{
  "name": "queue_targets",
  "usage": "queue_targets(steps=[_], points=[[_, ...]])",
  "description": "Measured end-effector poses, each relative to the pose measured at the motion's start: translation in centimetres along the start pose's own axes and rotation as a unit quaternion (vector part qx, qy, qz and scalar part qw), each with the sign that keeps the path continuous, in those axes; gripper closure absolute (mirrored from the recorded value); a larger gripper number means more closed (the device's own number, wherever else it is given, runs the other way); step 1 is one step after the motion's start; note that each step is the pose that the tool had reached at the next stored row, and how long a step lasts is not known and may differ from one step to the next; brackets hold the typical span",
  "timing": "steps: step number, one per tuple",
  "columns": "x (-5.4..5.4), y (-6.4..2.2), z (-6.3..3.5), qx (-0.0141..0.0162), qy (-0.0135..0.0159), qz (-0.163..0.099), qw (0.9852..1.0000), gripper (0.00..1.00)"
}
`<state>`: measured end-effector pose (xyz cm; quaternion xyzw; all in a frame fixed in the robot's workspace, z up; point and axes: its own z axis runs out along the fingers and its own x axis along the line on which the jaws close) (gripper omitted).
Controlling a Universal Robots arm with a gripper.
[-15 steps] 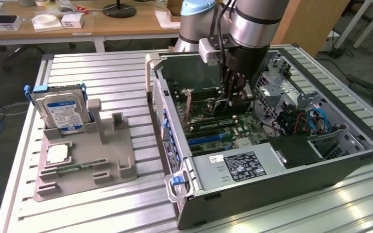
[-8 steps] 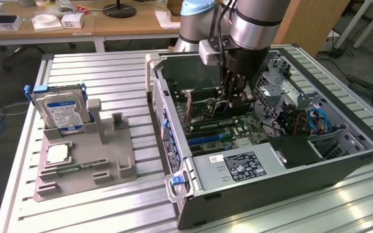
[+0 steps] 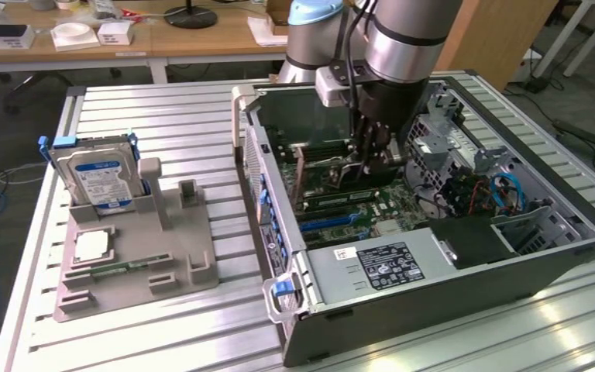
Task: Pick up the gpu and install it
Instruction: 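Insert the gpu into the slot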
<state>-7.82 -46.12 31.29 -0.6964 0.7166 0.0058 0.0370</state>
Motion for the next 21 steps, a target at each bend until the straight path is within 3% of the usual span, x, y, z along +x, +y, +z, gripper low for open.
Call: queue_targets(steps=[11, 21], points=[[0.4, 0.21, 0.67, 0.0, 0.0, 0.0, 1.0, 0.74], [0.6, 0.57, 2.29, -0.0008, 0.0, 0.0, 1.0, 0.74]])
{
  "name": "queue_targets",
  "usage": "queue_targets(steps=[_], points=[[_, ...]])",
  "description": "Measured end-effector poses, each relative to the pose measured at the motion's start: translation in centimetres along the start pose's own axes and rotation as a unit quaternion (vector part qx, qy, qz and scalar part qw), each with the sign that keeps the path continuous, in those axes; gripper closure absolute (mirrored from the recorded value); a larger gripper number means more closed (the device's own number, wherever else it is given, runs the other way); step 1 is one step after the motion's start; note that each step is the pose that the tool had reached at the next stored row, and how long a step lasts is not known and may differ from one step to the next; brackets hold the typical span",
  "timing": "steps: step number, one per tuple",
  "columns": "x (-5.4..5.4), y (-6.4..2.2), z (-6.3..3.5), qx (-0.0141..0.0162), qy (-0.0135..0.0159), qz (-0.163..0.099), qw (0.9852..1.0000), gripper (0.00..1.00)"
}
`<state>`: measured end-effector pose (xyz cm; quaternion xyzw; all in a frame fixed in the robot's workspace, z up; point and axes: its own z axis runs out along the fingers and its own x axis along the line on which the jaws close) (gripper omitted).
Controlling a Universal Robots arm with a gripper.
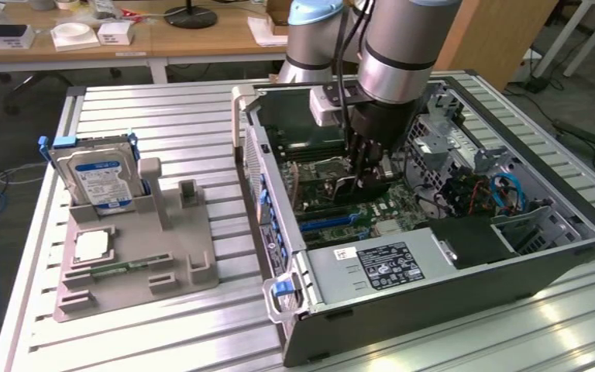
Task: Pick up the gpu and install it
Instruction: 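Insert the gpu into the slot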
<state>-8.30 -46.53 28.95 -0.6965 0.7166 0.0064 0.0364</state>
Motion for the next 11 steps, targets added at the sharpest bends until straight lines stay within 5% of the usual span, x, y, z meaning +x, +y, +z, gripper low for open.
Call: queue_targets(steps=[11], points=[[0.13, 0.64, 0.49, -0.0002, 0.0001, 0.0, 1.0, 0.74]])
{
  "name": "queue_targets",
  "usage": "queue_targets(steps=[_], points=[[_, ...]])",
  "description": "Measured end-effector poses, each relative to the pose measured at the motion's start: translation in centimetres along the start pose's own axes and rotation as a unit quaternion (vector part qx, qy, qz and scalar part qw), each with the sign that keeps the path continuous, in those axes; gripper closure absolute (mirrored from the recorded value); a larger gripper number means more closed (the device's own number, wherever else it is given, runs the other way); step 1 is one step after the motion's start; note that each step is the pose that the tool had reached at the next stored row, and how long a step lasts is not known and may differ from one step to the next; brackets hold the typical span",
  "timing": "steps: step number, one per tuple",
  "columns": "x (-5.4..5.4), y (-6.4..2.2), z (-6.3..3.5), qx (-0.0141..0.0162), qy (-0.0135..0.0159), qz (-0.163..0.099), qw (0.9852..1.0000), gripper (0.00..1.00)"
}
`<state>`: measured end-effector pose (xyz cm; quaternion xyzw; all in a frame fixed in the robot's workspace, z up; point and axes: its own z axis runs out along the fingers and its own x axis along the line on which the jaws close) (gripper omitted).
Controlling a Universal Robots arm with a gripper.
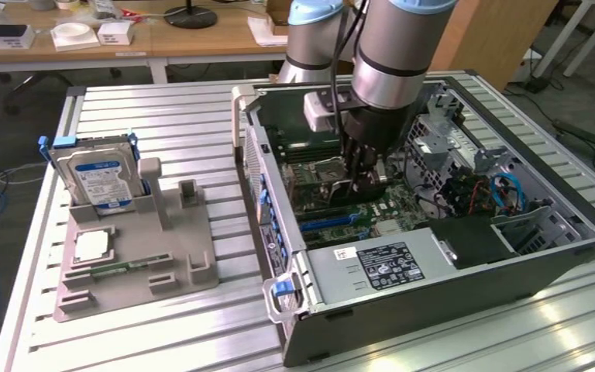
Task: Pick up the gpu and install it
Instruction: 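Insert the gpu into the slot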
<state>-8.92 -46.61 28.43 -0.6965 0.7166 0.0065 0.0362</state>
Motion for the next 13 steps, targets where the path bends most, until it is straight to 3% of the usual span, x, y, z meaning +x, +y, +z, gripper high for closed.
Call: queue_targets(steps=[13], points=[[0.54, 0.09, 0.42, -0.0005, 0.0001, 0.0, 1.0, 0.74]])
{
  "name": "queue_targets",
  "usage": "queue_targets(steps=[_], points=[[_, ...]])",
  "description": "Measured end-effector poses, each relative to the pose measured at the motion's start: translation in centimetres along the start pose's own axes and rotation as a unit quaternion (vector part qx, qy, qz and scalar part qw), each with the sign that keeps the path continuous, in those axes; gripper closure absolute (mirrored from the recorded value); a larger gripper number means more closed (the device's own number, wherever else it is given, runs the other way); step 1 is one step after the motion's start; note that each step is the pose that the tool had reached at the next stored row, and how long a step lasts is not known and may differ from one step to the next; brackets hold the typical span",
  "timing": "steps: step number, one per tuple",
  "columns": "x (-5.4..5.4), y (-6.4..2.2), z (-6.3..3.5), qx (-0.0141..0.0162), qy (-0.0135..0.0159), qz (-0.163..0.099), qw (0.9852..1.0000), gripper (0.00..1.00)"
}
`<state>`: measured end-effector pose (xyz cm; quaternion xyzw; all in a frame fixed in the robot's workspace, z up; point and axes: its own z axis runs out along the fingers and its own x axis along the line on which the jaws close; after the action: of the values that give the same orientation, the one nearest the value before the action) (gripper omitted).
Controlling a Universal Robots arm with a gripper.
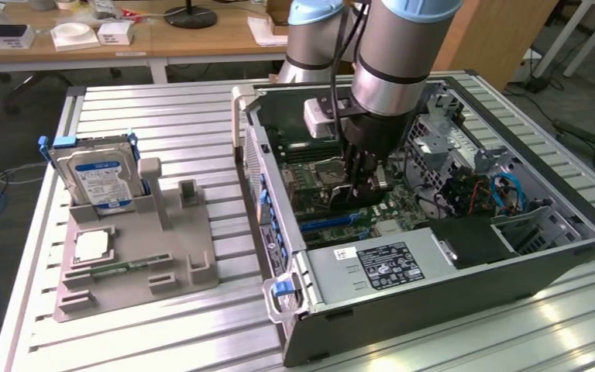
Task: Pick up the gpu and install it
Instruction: 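Insert the gpu into the slot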
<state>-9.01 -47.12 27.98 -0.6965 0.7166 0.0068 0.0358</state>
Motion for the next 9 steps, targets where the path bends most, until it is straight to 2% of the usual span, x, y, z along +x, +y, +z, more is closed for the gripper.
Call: queue_targets(steps=[1, 5, 9], points=[[0.0, 0.01, 0.02, -0.001, -0.0001, 0.0, 1.0, 0.74], [0.01, 0.02, 0.1, -0.0082, 0.0002, 0.001, 1.0, 0.74], [0.03, 0.02, 0.32, -0.009, 0.0002, 0.001, 1.0, 0.74]])
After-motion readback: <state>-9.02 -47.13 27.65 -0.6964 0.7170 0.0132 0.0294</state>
